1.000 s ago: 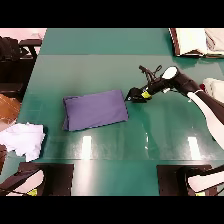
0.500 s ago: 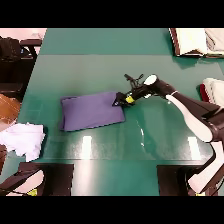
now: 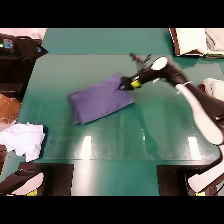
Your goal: Fold the shirts.
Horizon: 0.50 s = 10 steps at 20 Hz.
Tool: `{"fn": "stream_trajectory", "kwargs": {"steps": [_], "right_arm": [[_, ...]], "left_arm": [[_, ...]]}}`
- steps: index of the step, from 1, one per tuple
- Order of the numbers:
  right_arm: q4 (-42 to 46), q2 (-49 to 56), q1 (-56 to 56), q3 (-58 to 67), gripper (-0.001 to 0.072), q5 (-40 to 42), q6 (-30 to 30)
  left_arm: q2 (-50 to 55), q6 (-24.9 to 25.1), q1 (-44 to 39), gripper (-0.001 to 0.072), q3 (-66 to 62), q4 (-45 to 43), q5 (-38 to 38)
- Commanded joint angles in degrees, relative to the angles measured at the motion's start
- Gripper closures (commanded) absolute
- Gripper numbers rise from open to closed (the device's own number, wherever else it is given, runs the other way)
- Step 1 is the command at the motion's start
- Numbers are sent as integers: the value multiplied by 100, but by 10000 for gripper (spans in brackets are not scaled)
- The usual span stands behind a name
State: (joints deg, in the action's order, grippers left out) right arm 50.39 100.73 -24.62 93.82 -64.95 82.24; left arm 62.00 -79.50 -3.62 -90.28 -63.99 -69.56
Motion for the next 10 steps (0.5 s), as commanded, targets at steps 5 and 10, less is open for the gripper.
{"fn": "stream_trajectory", "kwargs": {"steps": [5,10], "right_arm": [[1414,-1434,3106,85,694,-638,343],[1335,-1635,5106,85,694,-485,343]], "left_arm": [[2,0,-741,681,0,11,595],[2,-2,-745,681,0,44,586]]}}
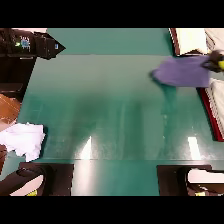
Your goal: Fold the shirts.
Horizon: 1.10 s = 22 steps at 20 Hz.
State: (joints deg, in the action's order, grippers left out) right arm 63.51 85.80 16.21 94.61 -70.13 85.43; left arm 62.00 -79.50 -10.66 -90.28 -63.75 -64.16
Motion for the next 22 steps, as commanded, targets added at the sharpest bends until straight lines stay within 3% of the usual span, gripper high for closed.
{"fn": "stream_trajectory", "kwargs": {"steps": [1,5,11,19,22], "right_arm": [[-37,-138,1344,7,694,59,24],[-476,-138,2079,9,694,566,11],[-654,-127,2135,835,695,870,-109],[-627,-133,2409,1926,695,-444,-105],[162,-149,2522,1921,695,-1215,-98]], "left_arm": [[2,-2,-42,680,0,20,48],[2,-107,-42,681,0,37,52],[2,-153,-44,681,0,39,-37],[2,-151,-42,680,0,37,-127],[2,-149,-42,680,0,37,-234]]}}
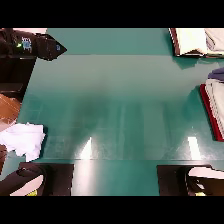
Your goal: Fold the shirts.
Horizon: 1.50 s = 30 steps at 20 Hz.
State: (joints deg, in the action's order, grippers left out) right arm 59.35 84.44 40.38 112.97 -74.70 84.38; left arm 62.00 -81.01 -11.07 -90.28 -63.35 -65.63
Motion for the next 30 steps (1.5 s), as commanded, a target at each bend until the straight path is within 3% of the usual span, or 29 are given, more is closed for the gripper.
{"fn": "stream_trajectory", "kwargs": {"steps": [1,8,9,11,12,14,18,21,24,25,26,28,30], "right_arm": [[955,-39,107,81,695,-957,37],[2214,-1038,448,-2186,690,-1049,26],[2216,-1132,551,-2496,626,-1047,-44],[2262,-1281,811,-2970,167,-1010,-92],[2273,-1333,935,-3115,1,-990,-87],[2155,-1449,1069,-3156,4,-905,-85],[267,-1814,796,-3154,10,-433,-87],[-472,-2044,-170,-3154,12,-313,-87],[-479,-2140,-1541,-3152,27,-98,-90],[-470,-2131,-1993,-3152,133,-11,-92],[-466,-2131,-2376,-3152,290,59,-92],[-380,-2131,-3086,-3152,655,251,-92],[-358,-2133,-3602,-3152,694,367,-146]], "left_arm": [[2,2,0,680,0,-2,-120],[2,114,0,680,0,-7,-284],[2,114,0,680,0,-7,-289],[2,116,0,680,0,-7,-289],[2,142,0,680,0,-4,-289],[2,151,0,680,0,-4,-273],[2,153,0,680,0,-2,-269],[2,153,0,680,-2,-79,-184],[0,151,0,679,-2,-70,-144],[0,151,0,680,-2,-70,-92],[0,151,0,680,-2,-70,-55],[0,151,0,680,-2,-70,-33],[0,151,0,680,-2,-70,-35]]}}
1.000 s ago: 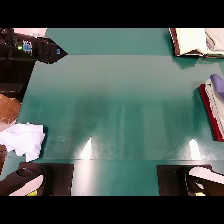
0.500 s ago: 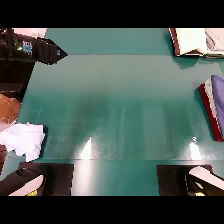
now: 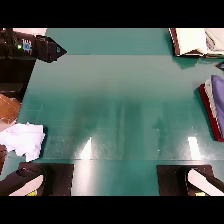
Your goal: Fold the shirts.
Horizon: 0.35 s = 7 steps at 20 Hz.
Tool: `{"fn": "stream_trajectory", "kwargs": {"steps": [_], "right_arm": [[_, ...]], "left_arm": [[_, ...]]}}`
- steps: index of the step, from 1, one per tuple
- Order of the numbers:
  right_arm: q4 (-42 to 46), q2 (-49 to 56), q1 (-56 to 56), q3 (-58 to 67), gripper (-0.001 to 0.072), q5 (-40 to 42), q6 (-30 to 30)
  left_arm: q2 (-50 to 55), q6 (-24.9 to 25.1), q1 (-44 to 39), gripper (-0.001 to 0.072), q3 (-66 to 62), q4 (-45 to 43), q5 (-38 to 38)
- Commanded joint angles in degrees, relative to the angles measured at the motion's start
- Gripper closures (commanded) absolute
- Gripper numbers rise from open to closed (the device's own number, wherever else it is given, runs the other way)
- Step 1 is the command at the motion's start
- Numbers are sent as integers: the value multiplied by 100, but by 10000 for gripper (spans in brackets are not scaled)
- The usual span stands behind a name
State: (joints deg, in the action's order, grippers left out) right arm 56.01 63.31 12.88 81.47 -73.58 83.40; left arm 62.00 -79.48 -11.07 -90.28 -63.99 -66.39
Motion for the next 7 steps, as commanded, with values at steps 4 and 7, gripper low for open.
{"fn": "stream_trajectory", "kwargs": {"steps": [4,7], "right_arm": [[-33,-17,-1263,-2,694,308,-46],[-42,-20,-1255,-2,694,269,-48]], "left_arm": [[0,-2,0,680,-2,-7,42],[0,-2,0,679,-2,-7,42]]}}
